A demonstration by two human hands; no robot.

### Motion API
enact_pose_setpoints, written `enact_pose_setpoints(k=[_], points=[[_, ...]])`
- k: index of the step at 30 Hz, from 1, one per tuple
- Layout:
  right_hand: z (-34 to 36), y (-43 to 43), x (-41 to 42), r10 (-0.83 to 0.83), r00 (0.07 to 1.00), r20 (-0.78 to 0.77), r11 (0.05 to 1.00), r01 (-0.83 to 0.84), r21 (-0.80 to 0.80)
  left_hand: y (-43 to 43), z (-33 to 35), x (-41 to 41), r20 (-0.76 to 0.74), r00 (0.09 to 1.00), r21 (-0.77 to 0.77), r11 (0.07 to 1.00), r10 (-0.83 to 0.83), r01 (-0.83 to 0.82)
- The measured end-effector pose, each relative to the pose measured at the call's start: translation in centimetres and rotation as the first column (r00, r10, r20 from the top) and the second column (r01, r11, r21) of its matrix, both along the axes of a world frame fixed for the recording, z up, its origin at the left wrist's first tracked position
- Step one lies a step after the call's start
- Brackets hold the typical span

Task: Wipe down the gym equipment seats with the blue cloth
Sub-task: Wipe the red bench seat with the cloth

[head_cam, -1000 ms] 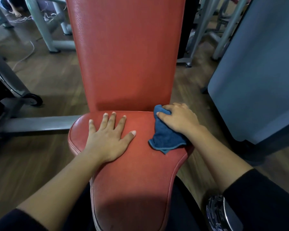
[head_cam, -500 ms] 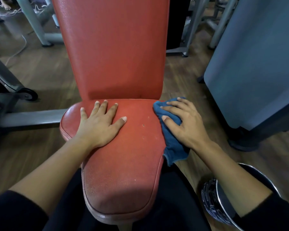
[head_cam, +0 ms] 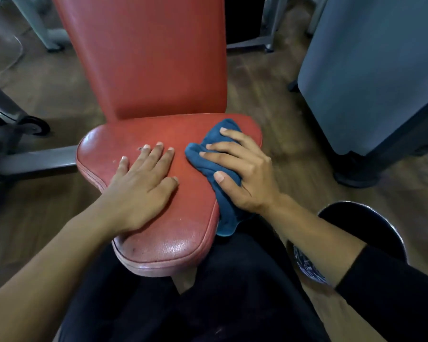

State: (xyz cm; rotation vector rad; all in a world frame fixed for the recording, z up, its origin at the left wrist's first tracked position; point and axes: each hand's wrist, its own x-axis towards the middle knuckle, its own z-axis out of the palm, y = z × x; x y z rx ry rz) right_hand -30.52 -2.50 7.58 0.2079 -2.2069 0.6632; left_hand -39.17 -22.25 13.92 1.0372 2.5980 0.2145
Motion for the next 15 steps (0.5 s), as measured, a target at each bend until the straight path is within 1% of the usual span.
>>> enact_pose_setpoints(k=[4, 7, 10, 13, 15], points=[[-0.9, -1.7, 0.1, 0.046, 0.992, -0.120, 0.999, -0.047, -0.004, -0.2, -0.3, -0.1, 0.001, 1.000, 0.019, 1.000, 0.001, -0.001], [-1.3, -0.4, -0.5, 0.093, 0.980, -0.176, 0.993, -0.080, 0.083, -0.2, -0.3, -0.1, 0.000, 1.000, 0.009, 1.000, 0.005, -0.005], [-1.3, 1.5, -1.1, 0.084, 0.980, -0.180, 0.988, -0.058, 0.145, -0.1, -0.1, 0.0, 0.004, 1.000, 0.001, 1.000, 0.008, -0.008], [-1.4, 1.8, -1.3, 0.017, 0.982, -0.186, 0.991, 0.009, 0.134, 0.1, 0.0, 0.0, 0.011, 1.000, 0.014, 1.000, 0.015, -0.015], [-1.6, 0.7, -0.9, 0.022, 0.981, -0.195, 0.995, -0.002, 0.104, 0.1, -0.1, 0.0, 0.014, 1.000, 0.009, 1.000, 0.008, -0.008]])
